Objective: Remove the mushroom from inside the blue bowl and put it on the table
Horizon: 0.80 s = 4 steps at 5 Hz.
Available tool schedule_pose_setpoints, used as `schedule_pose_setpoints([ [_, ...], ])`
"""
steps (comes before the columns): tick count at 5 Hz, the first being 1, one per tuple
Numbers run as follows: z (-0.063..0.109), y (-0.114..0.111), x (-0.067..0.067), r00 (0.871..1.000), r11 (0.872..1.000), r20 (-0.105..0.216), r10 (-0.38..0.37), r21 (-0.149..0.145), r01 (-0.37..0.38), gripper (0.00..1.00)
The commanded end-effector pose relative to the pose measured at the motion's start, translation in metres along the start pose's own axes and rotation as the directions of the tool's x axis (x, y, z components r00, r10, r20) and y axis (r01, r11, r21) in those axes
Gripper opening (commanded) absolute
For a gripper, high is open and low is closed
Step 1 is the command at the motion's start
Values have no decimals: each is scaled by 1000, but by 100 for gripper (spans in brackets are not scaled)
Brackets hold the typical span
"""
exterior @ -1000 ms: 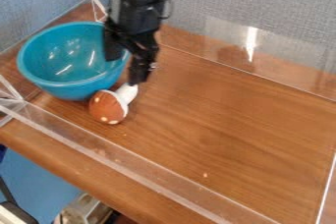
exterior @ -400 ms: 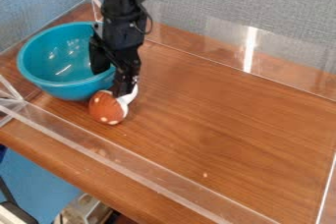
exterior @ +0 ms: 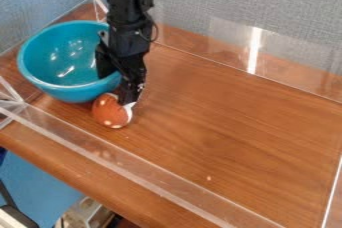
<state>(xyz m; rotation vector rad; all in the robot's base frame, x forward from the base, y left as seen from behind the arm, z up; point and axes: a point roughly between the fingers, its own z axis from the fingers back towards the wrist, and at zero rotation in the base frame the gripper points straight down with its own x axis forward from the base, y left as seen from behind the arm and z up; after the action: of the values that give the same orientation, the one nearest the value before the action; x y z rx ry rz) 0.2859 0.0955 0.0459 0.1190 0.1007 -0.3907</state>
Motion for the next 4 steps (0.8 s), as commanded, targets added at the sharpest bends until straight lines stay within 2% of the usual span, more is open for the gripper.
schedule_pose_setpoints([
  [1,4,3,2,1000,1000,19,3,12,-3,0],
  [4,13,-1,4,1000,1000,25,9,8,-9,0],
])
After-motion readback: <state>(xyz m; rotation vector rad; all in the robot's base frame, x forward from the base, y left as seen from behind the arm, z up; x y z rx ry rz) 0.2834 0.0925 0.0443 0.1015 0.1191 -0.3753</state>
